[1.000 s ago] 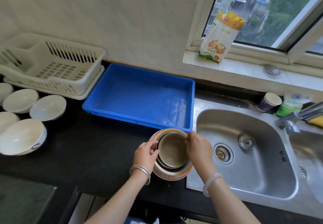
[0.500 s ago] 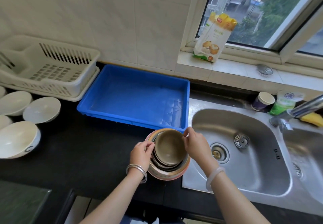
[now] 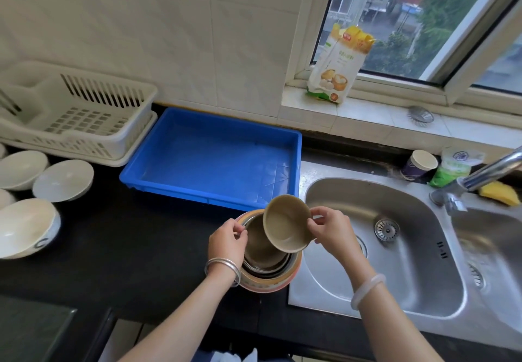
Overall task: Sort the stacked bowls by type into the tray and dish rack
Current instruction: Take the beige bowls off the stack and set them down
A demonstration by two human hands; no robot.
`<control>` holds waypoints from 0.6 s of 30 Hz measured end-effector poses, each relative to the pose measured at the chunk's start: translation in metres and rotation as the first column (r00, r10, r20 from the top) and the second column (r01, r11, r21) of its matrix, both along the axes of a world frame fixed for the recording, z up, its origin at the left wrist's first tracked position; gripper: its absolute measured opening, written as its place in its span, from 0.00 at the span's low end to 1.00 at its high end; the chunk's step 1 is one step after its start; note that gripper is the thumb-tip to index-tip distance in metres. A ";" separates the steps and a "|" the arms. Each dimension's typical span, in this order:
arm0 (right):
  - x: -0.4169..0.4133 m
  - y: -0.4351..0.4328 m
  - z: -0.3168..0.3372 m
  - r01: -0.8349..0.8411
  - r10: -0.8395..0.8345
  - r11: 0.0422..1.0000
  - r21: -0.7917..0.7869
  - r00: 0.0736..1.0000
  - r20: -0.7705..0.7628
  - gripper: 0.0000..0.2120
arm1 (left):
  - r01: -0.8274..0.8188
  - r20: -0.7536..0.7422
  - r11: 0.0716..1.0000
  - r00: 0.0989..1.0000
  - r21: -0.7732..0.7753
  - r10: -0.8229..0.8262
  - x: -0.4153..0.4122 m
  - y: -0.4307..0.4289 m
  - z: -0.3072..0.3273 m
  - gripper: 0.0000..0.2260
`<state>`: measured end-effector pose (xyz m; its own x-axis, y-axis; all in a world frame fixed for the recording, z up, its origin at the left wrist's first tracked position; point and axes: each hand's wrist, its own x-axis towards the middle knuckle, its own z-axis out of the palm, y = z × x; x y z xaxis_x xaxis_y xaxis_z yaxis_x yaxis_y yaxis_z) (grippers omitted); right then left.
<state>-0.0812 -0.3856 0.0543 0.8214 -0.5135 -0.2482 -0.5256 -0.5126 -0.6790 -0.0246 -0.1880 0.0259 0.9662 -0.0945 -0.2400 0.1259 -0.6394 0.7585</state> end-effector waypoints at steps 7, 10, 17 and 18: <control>0.009 0.004 0.019 0.005 -0.011 0.997 0.079 0.998 0.069 0.06 | -0.078 -0.074 0.990 0.995 -0.114 0.069 0.015 0.015 0.014 0.05; 0.024 0.012 0.028 -0.005 -0.006 0.995 0.102 0.995 0.102 0.06 | -0.184 -0.142 0.955 0.978 -0.232 0.154 0.025 0.033 0.020 0.03; 0.083 0.063 0.021 -0.093 0.077 0.982 0.164 0.992 0.102 0.04 | -0.457 -0.236 0.839 0.886 -0.295 0.399 0.043 0.109 0.016 0.03; 0.094 0.075 0.016 -0.111 0.097 0.980 0.167 0.991 0.088 0.04 | -0.505 -0.254 0.808 0.860 -0.304 0.442 0.045 0.122 0.013 0.03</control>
